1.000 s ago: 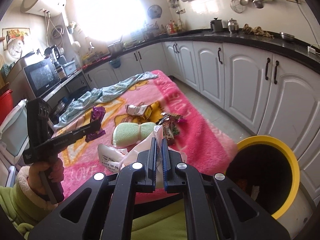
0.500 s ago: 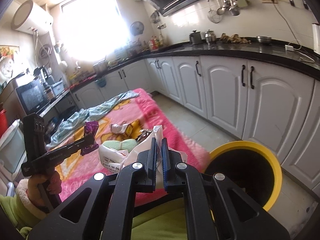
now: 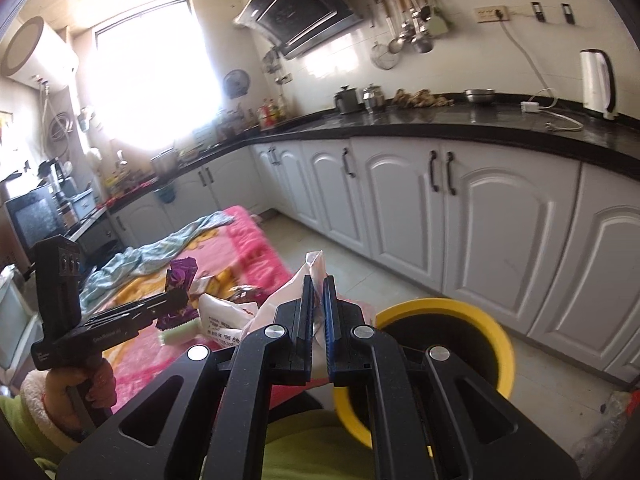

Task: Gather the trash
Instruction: 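Carry the purple wrapper and white bag over the yellow bin with both grippers, then open both grippers to drop the wrapper and bag into the bin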

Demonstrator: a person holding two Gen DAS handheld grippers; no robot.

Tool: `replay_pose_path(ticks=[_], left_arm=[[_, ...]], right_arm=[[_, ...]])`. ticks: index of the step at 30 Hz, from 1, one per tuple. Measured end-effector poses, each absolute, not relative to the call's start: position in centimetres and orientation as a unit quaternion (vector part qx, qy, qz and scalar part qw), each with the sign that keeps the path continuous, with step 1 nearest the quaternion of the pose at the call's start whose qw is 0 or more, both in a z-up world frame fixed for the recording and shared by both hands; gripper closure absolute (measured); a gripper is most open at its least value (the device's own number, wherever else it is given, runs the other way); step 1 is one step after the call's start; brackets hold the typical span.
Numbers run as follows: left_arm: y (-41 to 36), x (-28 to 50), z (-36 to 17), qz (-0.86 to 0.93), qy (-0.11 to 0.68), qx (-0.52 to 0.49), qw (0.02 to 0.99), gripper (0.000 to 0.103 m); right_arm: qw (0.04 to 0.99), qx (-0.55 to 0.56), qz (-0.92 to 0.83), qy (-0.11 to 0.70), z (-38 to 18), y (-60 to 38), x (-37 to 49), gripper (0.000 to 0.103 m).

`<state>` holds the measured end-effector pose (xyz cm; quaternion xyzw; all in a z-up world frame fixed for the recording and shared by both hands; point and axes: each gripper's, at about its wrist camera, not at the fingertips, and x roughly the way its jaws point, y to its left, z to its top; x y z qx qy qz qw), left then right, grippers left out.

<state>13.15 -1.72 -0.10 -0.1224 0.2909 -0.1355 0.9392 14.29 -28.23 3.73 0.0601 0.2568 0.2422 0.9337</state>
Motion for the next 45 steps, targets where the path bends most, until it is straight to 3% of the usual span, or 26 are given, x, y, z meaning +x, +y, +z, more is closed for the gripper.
replay_pose_path(ticks=[17,35,36,38,39,42,45], left_arm=[[-9.9,17.9,-1.6,-0.205,0.321,-0.080,0.921,0.085],[-13.9,20.4,-6.1,-0.235,0.372,-0.075,0.895,0.083],[-14.1,20.6,-6.3,-0.233,0.373,-0.075,0.895,0.082],[-14.3,21.1,-6.9,-0.223,0.380,-0.073,0.894,0.057],[-14.2,21.2,-7.2,-0.219,0.383,-0.074,0.894,0.055],[-13.7,21.1,-7.6,-0.207,0.383,-0.074,0.897,0.041],[-13.2,20.6,-7.6,-0.192,0.378,-0.060,0.904,0.038]], right_arm=[[0.963,0.034,0.126,0.236,2.6,-34.1,15.3,0.098],[0.952,0.022,0.081,0.295,-1.4,-34.9,17.7,0.097],[0.952,0.024,0.077,0.296,-1.6,-34.8,17.9,0.094],[0.950,0.036,0.078,0.299,-1.9,-34.8,18.2,0.077],[0.950,0.041,0.079,0.299,-2.1,-34.8,18.2,0.065],[0.949,0.043,0.078,0.302,-2.4,-34.7,18.3,0.058],[0.950,0.048,0.076,0.299,-2.4,-34.8,18.3,0.050]])
